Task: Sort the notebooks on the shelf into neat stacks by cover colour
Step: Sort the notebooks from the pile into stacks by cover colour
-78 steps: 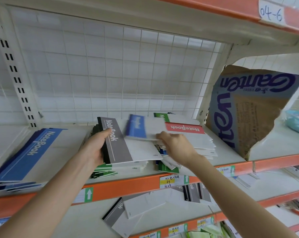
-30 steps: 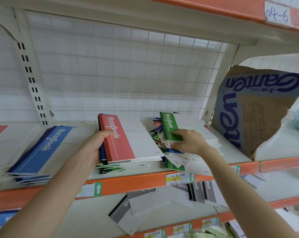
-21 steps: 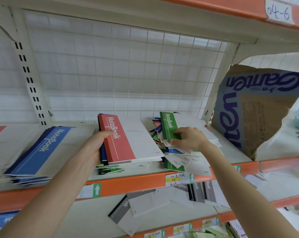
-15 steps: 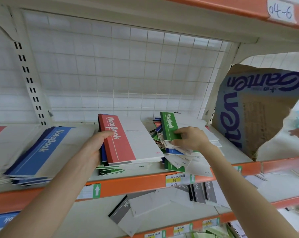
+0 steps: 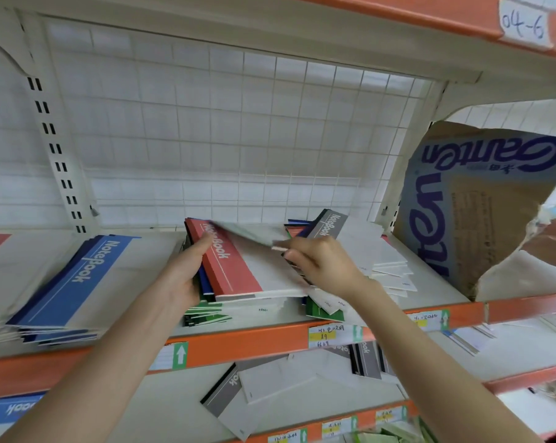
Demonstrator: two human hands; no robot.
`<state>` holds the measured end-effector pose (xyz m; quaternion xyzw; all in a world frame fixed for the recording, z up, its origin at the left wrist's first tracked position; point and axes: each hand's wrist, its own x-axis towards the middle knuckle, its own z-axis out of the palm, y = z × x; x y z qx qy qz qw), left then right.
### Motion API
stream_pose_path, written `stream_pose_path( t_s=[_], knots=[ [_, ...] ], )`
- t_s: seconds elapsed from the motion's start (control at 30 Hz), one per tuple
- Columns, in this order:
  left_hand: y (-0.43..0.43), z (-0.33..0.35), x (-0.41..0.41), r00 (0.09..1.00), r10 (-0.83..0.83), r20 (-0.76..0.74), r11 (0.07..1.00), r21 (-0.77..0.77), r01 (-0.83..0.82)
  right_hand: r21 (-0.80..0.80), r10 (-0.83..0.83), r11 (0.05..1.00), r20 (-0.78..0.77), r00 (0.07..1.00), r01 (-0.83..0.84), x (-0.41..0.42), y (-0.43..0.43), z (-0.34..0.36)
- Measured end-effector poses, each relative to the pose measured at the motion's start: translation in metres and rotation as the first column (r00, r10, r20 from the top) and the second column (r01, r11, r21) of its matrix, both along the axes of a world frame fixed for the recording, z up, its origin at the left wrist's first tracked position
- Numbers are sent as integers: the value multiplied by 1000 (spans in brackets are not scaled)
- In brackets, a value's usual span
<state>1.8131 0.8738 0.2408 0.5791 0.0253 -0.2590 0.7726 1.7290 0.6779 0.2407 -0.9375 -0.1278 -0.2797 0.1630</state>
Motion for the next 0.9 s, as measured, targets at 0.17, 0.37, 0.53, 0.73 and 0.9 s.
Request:
stream_pose_path(
  t_s=[0.17,0.37,0.53,0.73,0.9],
  knots=[
    [-1,-2,1,998,-46,-52,997,-70,42,-39,263,962,-150,953,-271,-4,31,-3],
    [7,-2,4,1000,2,2,1000,-26,-2,106,-289,941,-242,926,321,3,-22,-3],
    [6,1,-1,1000,3,11,1000,7,-3,-128,-602,783,-400,691,608,6,-49,-11],
    [5,-2,-4,1000,-5,-7,1000,12,5,-391,-690,714,-251,678,581,12,-49,-15],
    [10,-6,1,1000,28,7,1000,-14,-28,-335,-708,703,-244,663,627,14,-47,-15]
  ],
)
